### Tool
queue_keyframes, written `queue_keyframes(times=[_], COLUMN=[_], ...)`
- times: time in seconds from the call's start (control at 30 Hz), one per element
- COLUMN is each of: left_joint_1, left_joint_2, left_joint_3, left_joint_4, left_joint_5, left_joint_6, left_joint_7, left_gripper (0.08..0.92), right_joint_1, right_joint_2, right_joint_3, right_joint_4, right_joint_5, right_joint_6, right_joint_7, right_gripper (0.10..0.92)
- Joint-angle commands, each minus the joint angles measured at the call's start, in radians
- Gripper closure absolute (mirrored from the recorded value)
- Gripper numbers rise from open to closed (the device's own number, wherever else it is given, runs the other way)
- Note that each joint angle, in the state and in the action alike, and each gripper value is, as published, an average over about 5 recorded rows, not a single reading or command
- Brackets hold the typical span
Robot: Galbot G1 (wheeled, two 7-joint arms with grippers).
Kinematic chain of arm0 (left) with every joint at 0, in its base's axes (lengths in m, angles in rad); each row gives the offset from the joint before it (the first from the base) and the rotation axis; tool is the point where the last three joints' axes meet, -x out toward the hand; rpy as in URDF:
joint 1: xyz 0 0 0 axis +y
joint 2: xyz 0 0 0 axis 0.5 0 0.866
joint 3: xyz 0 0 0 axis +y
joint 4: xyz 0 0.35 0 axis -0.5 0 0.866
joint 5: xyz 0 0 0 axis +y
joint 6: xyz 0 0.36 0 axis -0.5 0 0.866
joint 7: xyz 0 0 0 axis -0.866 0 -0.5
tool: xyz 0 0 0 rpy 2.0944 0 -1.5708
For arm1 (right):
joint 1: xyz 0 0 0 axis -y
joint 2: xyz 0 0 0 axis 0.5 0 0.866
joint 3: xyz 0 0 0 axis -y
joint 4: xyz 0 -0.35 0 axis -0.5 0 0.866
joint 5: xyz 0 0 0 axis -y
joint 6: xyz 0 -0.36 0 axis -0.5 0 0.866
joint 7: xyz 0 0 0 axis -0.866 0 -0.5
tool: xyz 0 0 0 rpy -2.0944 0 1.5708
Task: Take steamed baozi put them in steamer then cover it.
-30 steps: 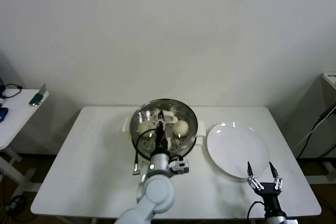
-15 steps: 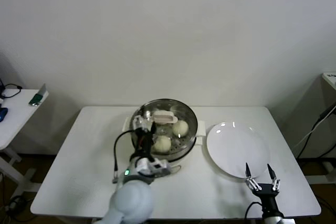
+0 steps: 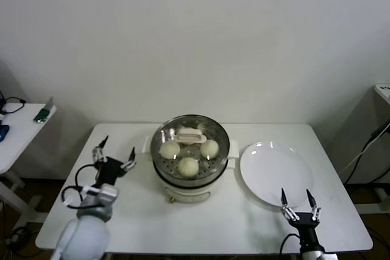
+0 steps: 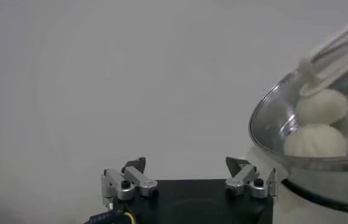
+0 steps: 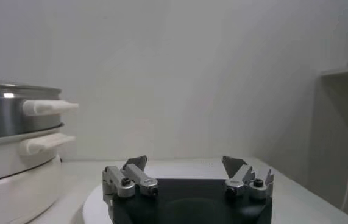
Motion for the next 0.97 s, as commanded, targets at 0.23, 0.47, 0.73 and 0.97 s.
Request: queue_keyframes(times=[0.23,0.47,0.73,0.97], left_joint_1=[0.193,0.227,0.256,0.263], left_joint_2=[0.049,0.020,-0.016,-0.023], left_joint_3=[-0.199,-0.150,-0.140,-0.136], left_joint_4=[0.121,0.270,0.287,0.276], left_joint_5=[-0.585,-0.601,-0.600,-0.596], left_joint_6=[-0.464,-0.600,-0.637,-0.640], left_joint_7=[-0.024,0.017,0.028,0.034], left_gripper=[0.177,0.177,0.177,0.177], right_joint_1=[0.002,0.006,0.005,0.007], right_joint_2=[0.000,0.000,-0.003,-0.006], right_joint_3=[-0.009,-0.010,-0.012,-0.013], right_joint_4=[-0.029,-0.034,-0.032,-0.032], right_joint_5=[0.003,0.007,0.011,0.012], right_joint_6=[0.022,0.026,0.025,0.021], right_joint_7=[0.002,0.002,0.003,0.003], right_gripper=[0.203,0.203,0.203,0.203])
